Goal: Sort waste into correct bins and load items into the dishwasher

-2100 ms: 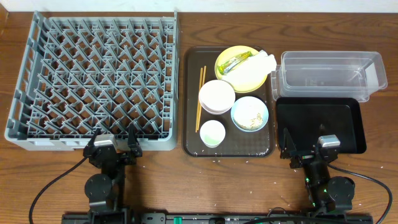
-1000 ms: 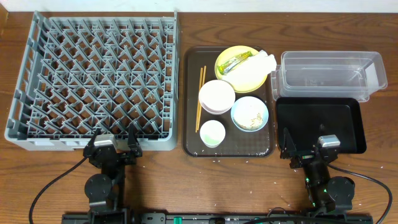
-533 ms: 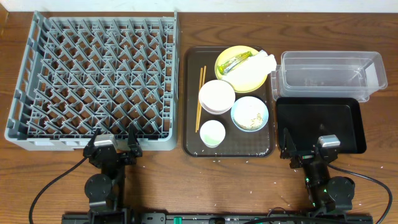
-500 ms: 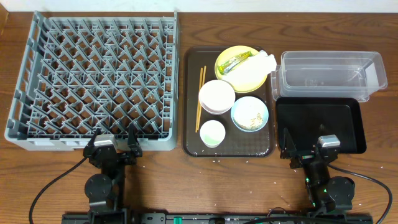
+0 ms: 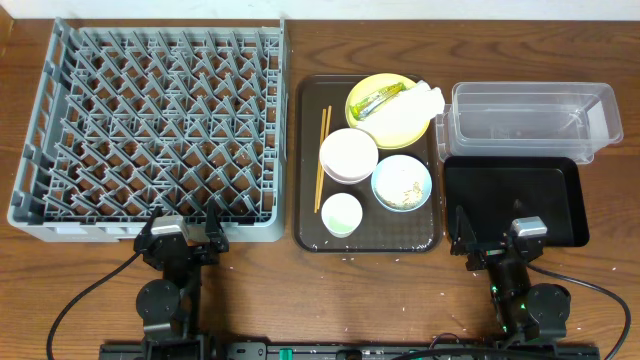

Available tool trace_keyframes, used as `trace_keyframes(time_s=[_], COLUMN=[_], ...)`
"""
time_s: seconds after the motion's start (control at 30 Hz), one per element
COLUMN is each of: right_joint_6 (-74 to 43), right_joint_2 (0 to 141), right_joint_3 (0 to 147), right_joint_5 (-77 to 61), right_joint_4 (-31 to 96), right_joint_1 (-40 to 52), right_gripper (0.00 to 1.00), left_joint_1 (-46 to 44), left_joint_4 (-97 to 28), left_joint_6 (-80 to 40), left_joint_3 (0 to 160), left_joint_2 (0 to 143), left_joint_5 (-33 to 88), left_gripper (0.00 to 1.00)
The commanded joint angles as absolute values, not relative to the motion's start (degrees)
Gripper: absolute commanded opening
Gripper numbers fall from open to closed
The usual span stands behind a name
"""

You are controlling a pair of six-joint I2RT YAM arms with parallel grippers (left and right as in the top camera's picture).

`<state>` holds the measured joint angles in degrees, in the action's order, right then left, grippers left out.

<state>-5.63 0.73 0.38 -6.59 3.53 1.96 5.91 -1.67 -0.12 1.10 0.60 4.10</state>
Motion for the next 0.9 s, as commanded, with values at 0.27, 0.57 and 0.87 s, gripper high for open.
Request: trace_keyframes(time_s=[0.27,0.57,0.87], right_joint_6=[-6.17,-5.91,-5.91], right_joint_2=[0.38,0.38,0.43], right_joint_3=[0.32,0.36,5.06], right_joint_5=[-6.52,-7.51,-9.72], right_joint_4=[2.00,-11.51,-17.26], right_joint_1=[1.37,1.34,1.34], right_gripper=[0.99,0.99,0.99], left_joint_1=[6.15,6.15,6.15], left_joint_4=[-3.77,-3.77,-3.77], left_joint_6=[0.21,0.21,0.21], left_joint_3=[0.23,0.23,0.23], left_joint_2=[0.30,0.30,0.30], left_joint_5=[4.89,4.89,4.89], left_gripper=[0.91,0.91,0.91])
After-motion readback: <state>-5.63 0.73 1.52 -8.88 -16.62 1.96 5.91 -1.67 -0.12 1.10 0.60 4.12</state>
